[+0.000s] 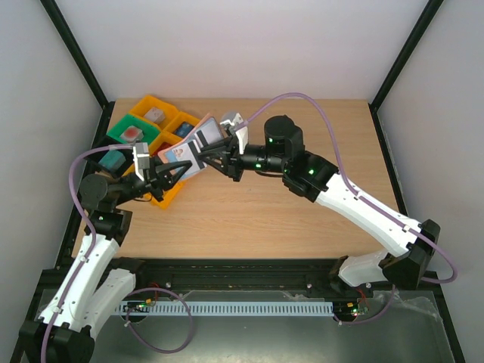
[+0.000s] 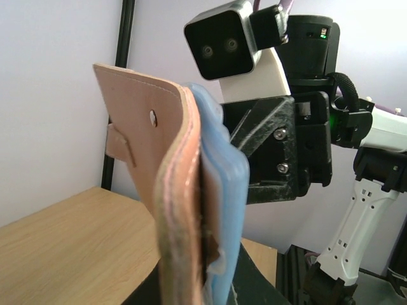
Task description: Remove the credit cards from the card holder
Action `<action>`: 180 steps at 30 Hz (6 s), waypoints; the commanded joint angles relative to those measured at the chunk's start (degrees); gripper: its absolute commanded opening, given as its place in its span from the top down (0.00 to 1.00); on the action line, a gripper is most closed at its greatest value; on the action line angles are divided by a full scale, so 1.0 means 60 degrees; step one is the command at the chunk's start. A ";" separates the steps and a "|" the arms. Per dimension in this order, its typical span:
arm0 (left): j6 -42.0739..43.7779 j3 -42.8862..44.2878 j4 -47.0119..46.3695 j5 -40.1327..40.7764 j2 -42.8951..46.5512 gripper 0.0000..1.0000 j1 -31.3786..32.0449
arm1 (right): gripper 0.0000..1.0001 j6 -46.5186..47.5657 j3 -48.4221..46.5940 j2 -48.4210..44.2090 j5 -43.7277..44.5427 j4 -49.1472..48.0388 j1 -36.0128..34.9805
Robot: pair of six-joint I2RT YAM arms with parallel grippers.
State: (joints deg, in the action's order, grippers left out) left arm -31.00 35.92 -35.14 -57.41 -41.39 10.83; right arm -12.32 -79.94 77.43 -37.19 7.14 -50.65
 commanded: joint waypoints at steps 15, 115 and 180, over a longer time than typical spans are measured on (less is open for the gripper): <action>0.0180 0.0030 -0.0496 -0.0712 0.0102 0.98 0.0140 | 0.98 0.0029 -0.0366 0.0259 -0.1587 -0.0328 -0.0311; 0.8668 0.2562 0.4287 0.5314 -0.0696 0.98 0.3635 | 0.53 -0.0086 0.1771 -0.3065 0.1495 -0.0406 0.1371; 1.0500 1.7065 1.0915 1.3473 -1.6952 0.98 -0.1332 | 0.06 -0.0507 0.1652 0.0786 0.2104 -0.0739 0.5151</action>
State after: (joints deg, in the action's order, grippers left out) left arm 39.13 136.22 33.87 25.56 -143.70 2.63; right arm -14.66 -68.42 82.30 -23.86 3.73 -20.08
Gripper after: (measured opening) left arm 0.025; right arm 0.937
